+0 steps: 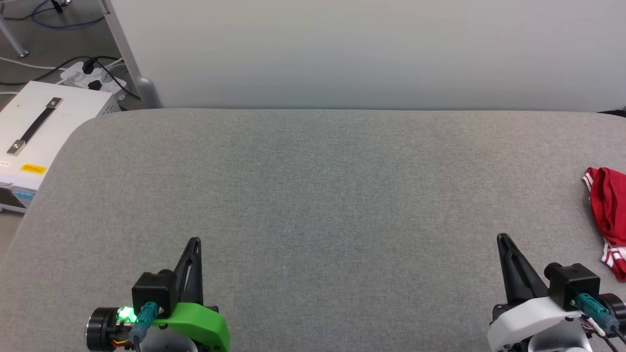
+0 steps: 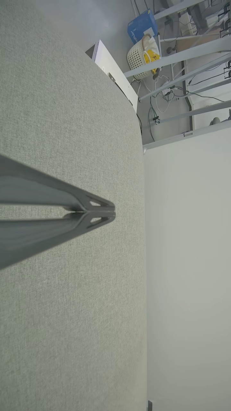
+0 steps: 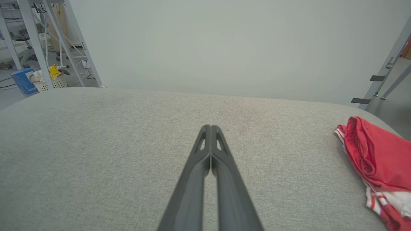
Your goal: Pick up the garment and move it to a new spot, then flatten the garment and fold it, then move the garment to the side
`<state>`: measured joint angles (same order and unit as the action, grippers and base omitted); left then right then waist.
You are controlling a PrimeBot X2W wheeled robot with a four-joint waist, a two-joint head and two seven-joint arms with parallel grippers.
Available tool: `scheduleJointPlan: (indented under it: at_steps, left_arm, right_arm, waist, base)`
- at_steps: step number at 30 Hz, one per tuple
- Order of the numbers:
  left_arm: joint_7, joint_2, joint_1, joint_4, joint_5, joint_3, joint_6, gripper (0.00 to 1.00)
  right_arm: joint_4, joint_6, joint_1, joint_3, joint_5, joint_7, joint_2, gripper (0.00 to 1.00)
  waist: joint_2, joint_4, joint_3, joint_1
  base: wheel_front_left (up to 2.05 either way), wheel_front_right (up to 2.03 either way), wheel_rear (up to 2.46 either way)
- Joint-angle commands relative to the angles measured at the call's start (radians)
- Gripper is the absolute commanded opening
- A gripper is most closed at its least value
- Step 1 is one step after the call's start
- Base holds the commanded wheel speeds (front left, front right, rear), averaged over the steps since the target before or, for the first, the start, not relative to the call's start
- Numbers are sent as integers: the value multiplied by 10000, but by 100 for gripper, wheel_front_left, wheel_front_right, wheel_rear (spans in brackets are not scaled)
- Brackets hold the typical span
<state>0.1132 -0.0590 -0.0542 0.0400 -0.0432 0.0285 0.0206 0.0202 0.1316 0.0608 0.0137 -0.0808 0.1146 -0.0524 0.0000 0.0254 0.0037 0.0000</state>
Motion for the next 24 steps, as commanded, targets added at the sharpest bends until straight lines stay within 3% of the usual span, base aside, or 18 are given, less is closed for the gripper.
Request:
scheduleJointPlan:
  at_steps: [1, 24]
  left_arm:
    - [-48, 48, 240, -74, 85, -34, -68, 0]
    - [-510, 65, 369, -213, 233, -141, -127, 0]
  right_arm:
    - [-65, -5, -160, -19, 150, -58, 11, 0]
    - [-123, -7, -351, -69, 430, -521, 16, 0]
  waist:
    - [0, -7, -1, 0]
    - [0, -112, -16, 0]
  base:
    - [0, 0, 0]
    - [0, 0, 0]
